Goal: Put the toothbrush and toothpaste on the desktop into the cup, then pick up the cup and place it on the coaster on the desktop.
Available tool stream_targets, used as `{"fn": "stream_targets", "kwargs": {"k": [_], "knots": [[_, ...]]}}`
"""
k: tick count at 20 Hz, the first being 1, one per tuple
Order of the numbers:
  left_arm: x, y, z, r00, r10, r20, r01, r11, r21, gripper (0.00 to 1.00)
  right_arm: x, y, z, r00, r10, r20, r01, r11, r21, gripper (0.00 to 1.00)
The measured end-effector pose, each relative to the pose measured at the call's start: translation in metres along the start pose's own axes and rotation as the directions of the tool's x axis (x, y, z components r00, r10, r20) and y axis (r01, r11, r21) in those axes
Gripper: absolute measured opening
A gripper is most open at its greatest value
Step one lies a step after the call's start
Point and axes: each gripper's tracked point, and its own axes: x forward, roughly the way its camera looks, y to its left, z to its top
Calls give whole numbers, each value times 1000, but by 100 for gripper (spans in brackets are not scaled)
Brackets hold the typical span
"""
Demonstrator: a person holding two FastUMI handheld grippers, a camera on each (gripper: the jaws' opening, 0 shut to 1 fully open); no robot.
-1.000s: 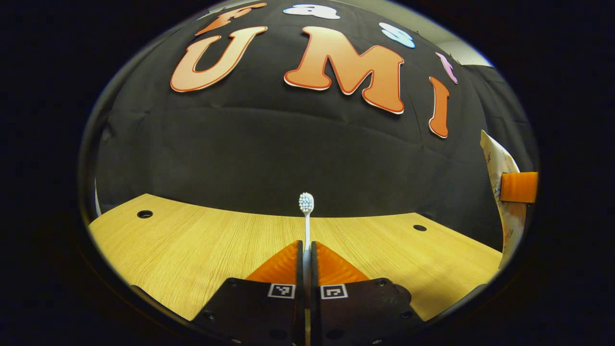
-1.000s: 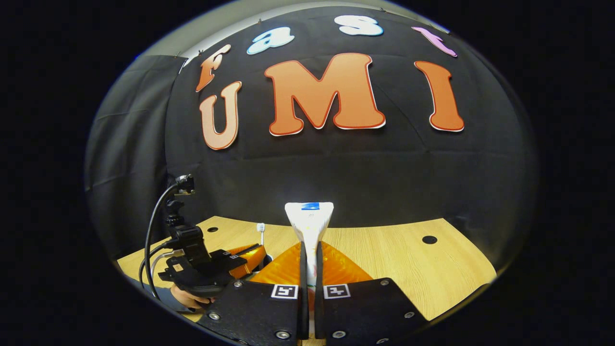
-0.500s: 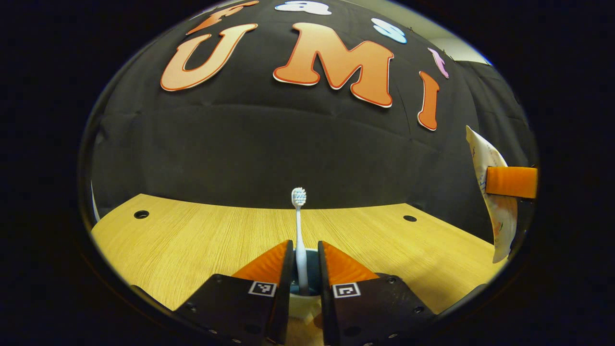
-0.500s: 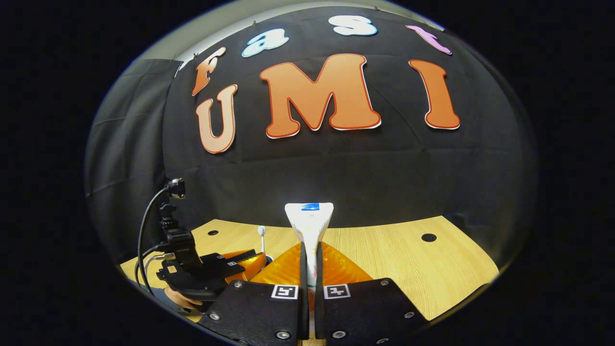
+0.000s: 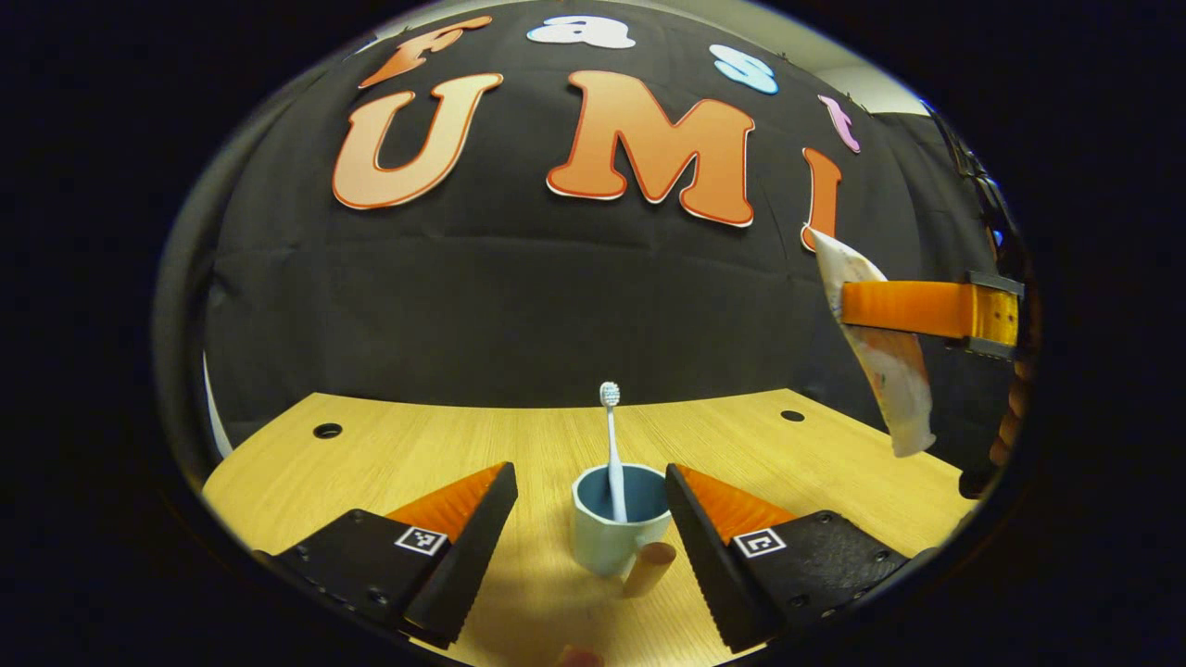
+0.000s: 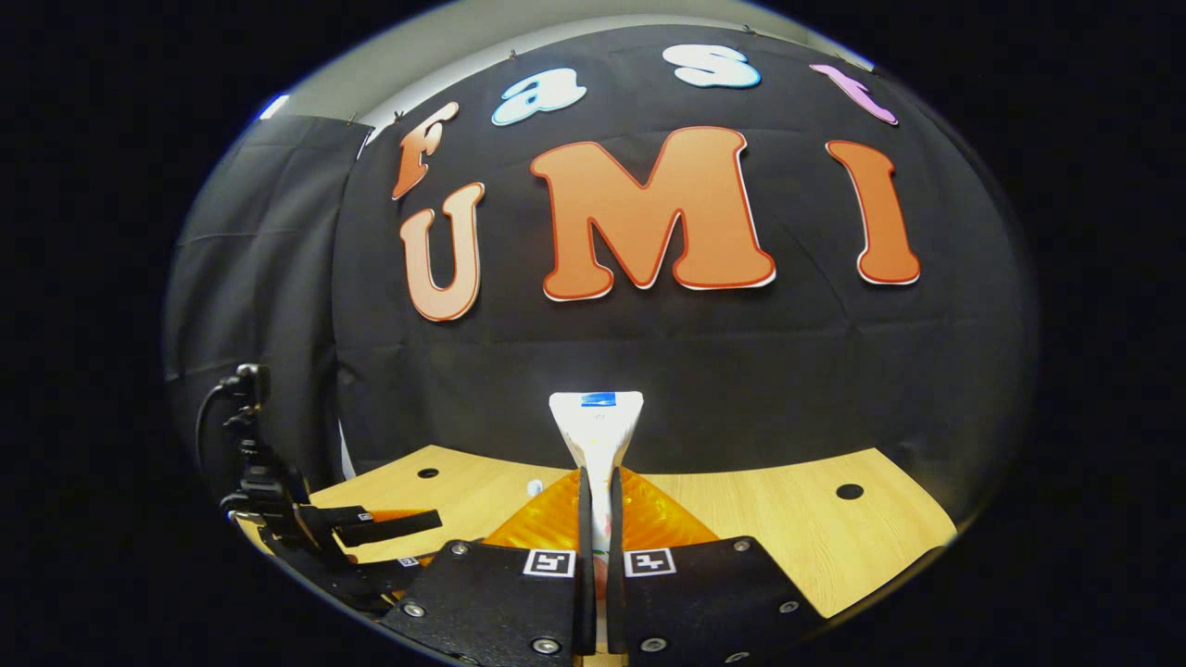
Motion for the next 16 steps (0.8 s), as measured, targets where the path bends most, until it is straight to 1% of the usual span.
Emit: {"fn": "stream_targets", "kwargs": {"k": [4,6,10,16], "knots": [[-29,12,6,1000,16,5,-16,1000,15,96,21,24,6,997,62,35,-63,998,32,5],[-41,16,6,1000,16,0,-16,1000,5,96,32,32,7,996,78,51,-80,996,40,5],[-64,22,11,999,23,27,-23,1000,-15,96,55,51,-1,990,121,75,-126,989,71,5],[-87,30,25,996,44,77,-44,999,-2,96,82,74,-11,976,166,143,-174,984,44,5]]}}
